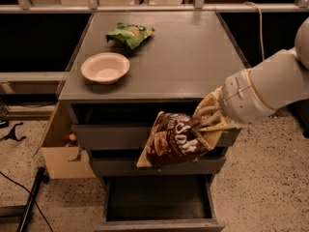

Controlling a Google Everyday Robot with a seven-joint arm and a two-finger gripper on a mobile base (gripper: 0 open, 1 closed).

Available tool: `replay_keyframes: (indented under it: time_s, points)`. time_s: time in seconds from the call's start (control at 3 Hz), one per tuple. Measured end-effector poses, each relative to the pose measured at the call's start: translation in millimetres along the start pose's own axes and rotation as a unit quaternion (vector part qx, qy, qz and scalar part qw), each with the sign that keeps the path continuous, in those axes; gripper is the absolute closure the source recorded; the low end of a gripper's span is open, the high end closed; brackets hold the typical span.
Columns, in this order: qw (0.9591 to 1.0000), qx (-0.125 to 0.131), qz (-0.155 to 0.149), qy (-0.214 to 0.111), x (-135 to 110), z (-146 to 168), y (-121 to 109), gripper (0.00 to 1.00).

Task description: Pick brown chip bag from bottom drawer and place on counter

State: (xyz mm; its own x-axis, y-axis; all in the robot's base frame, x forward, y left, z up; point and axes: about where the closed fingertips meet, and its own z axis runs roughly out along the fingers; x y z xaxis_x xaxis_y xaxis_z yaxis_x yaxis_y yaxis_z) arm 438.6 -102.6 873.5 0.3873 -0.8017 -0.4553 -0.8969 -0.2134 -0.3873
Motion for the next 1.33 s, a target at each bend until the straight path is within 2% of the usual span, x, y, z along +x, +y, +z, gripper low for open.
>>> replay_keyframes:
  time_s: [0.33,1.0,1.33]
  points:
    - [1.0000,0.000,0.000,-0.005,-4.2,-4.5,-4.4,1.00]
    - [0.9998,0.010,0.019,0.004,-21.7,-56.3,-35.6,1.00]
    - [0.9978,0.046,0.042,0.024,-19.9,-108.4,-74.6,1.00]
